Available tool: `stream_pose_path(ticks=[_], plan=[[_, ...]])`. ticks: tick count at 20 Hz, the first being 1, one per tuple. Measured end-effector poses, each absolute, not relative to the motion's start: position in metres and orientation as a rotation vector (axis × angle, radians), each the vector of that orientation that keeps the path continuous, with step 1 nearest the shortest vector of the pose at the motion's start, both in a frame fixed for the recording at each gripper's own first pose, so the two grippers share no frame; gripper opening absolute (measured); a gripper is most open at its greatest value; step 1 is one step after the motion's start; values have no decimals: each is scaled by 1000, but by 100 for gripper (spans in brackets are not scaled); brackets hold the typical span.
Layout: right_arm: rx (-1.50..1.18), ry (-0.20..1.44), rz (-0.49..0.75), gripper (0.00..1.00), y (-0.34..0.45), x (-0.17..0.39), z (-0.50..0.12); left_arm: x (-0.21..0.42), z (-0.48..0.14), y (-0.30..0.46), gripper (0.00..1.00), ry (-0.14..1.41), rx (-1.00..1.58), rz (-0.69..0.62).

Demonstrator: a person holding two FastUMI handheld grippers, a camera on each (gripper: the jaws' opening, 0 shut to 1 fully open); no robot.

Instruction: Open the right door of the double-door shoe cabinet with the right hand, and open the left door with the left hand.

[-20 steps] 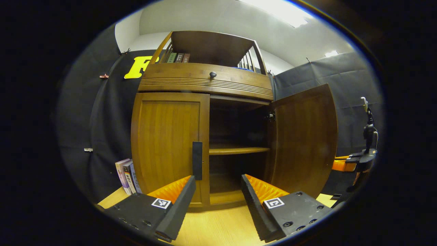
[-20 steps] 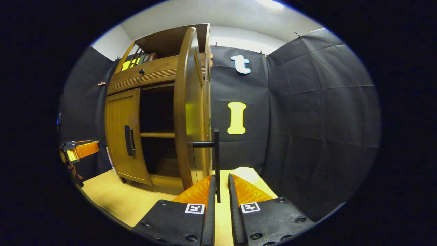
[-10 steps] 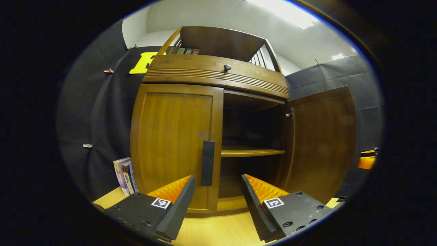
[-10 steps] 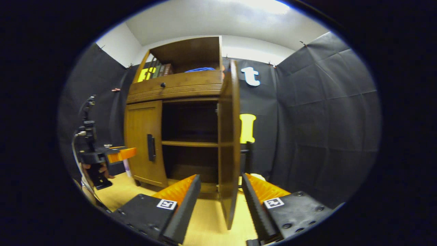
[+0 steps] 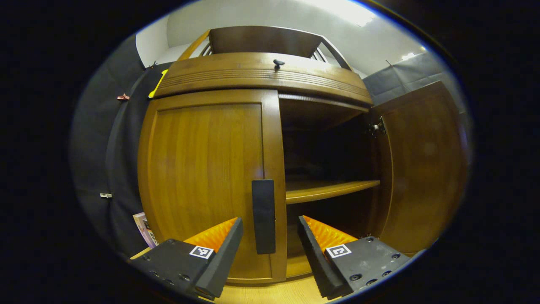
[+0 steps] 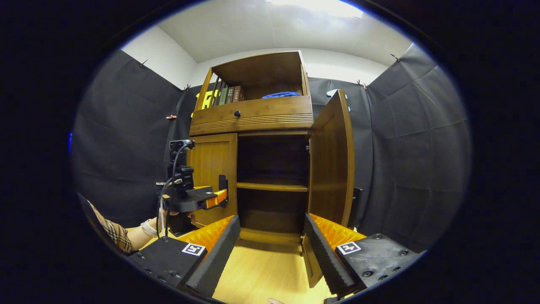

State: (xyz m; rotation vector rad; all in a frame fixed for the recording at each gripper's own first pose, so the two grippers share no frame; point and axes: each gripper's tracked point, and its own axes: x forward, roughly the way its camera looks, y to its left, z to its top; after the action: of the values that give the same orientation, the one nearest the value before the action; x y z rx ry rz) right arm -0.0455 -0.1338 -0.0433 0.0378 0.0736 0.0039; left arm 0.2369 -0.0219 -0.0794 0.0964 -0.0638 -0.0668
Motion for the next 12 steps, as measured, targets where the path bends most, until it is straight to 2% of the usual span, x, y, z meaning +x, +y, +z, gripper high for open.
stream_pose_path(ticks=[5,9,10,12], plan=[[56,68,-42,99,-152,-47,-43,265,-89,-15,72,-80,84,-8],[70,85,-76,99,-163,-48,-50,283,-93,-9,54,-86,31,29],[70,89,-83,99,-166,-48,-52,286,-98,-11,46,-68,4,14],[67,94,-92,95,-168,-48,-54,285,-96,-12,42,-78,-18,-8]])
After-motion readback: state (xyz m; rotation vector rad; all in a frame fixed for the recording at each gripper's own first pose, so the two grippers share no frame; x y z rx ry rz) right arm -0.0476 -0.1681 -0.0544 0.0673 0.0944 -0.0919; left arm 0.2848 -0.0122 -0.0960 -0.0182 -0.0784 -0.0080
